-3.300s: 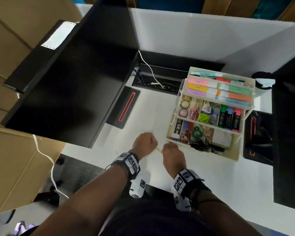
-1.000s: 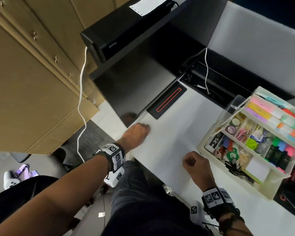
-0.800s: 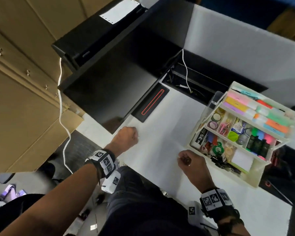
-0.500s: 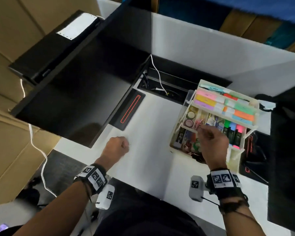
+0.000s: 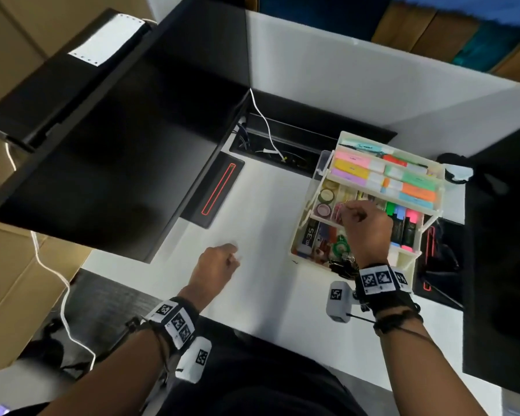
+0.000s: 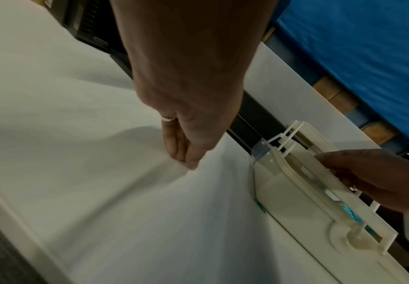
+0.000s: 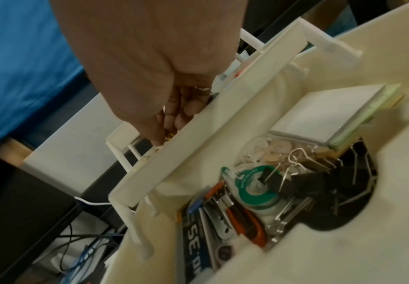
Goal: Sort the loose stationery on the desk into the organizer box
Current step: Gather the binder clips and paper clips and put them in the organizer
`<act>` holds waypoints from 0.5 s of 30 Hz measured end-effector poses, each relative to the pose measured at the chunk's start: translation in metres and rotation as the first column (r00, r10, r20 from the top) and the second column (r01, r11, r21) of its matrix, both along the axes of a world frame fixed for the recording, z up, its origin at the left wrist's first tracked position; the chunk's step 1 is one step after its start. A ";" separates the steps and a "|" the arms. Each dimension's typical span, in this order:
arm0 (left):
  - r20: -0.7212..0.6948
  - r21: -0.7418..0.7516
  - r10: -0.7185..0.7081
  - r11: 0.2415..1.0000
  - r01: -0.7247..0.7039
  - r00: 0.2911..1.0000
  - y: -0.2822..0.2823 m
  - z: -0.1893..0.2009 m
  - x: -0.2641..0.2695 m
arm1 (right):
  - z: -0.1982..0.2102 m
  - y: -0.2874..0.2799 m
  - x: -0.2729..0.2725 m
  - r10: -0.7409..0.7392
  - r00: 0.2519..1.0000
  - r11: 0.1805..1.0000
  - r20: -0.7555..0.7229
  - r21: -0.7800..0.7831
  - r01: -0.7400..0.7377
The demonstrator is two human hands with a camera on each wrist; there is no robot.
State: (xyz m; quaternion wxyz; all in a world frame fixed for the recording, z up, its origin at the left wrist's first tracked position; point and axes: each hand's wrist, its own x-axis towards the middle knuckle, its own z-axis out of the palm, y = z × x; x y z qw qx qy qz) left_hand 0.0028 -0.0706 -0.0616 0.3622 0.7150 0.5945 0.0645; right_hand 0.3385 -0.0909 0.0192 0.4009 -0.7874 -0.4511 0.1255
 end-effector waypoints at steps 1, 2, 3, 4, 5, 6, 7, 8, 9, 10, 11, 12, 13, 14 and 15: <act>-0.042 0.012 0.004 1.000 -0.003 0.999 0.000 0.000 -0.002 | 0.000 -0.001 -0.003 0.027 1.000 1.000 0.012 -0.007 -0.027; -0.099 0.017 -0.002 1.000 0.003 0.995 0.000 0.003 -0.002 | -0.001 -0.001 -0.005 0.042 0.999 0.999 0.023 -0.018 -0.042; -0.136 0.021 -0.018 1.000 0.022 0.990 0.001 0.003 -0.002 | 0.000 -0.001 -0.007 0.043 0.999 0.999 0.032 -0.026 -0.042; -0.157 0.025 -0.028 0.999 0.032 0.987 0.003 0.005 -0.002 | 0.002 -0.002 -0.008 0.031 0.999 0.999 0.040 -0.026 -0.030; -0.168 0.029 -0.040 0.999 0.046 0.985 0.005 0.004 -0.001 | 0.004 -0.004 -0.010 0.015 0.998 1.000 0.060 -0.010 -0.014; -0.194 0.018 -0.055 0.998 0.059 0.980 0.007 0.005 0.001 | 0.007 -0.009 -0.015 0.018 0.996 1.000 0.083 0.019 -0.020; -0.227 0.014 -0.088 0.996 0.093 0.970 0.008 0.004 0.003 | 0.009 -0.017 -0.022 0.058 0.993 0.997 0.103 0.038 -0.062; -0.260 -0.003 -0.120 0.992 0.124 0.958 0.008 0.004 0.006 | 0.009 -0.026 -0.033 0.138 0.985 0.989 0.109 0.033 -0.142; -0.287 -0.009 -0.150 0.988 0.154 0.946 0.008 0.002 0.008 | 0.006 -0.037 -0.045 0.240 0.965 0.971 0.103 -0.009 -0.240; -0.305 -0.025 -0.162 0.986 0.162 0.938 0.009 0.003 0.011 | 0.000 -0.049 -0.058 0.353 0.931 0.934 0.092 -0.084 -0.346; -0.323 -0.037 -0.181 0.983 0.179 0.929 0.010 0.001 0.013 | -0.012 -0.062 -0.069 0.456 0.886 0.878 0.085 -0.201 -0.433; -0.336 -0.046 -0.195 0.981 0.191 0.922 0.011 0.002 0.015 | -0.025 -0.075 -0.078 0.532 0.845 0.804 0.058 -0.348 -0.483; -0.345 -0.049 -0.208 0.978 0.204 0.915 0.013 0.001 0.016 | -0.039 -0.086 -0.084 0.583 0.812 0.711 0.014 -0.492 -0.502; -0.351 -0.059 -0.215 0.976 0.208 0.911 0.015 0.001 0.016 | -0.052 -0.096 -0.087 0.612 0.791 0.621 -0.026 -0.603 -0.500; -0.356 -0.065 -0.224 0.974 0.215 0.907 0.016 0.001 0.017 | -0.062 -0.103 -0.089 0.624 0.780 0.559 -0.048 -0.670 -0.489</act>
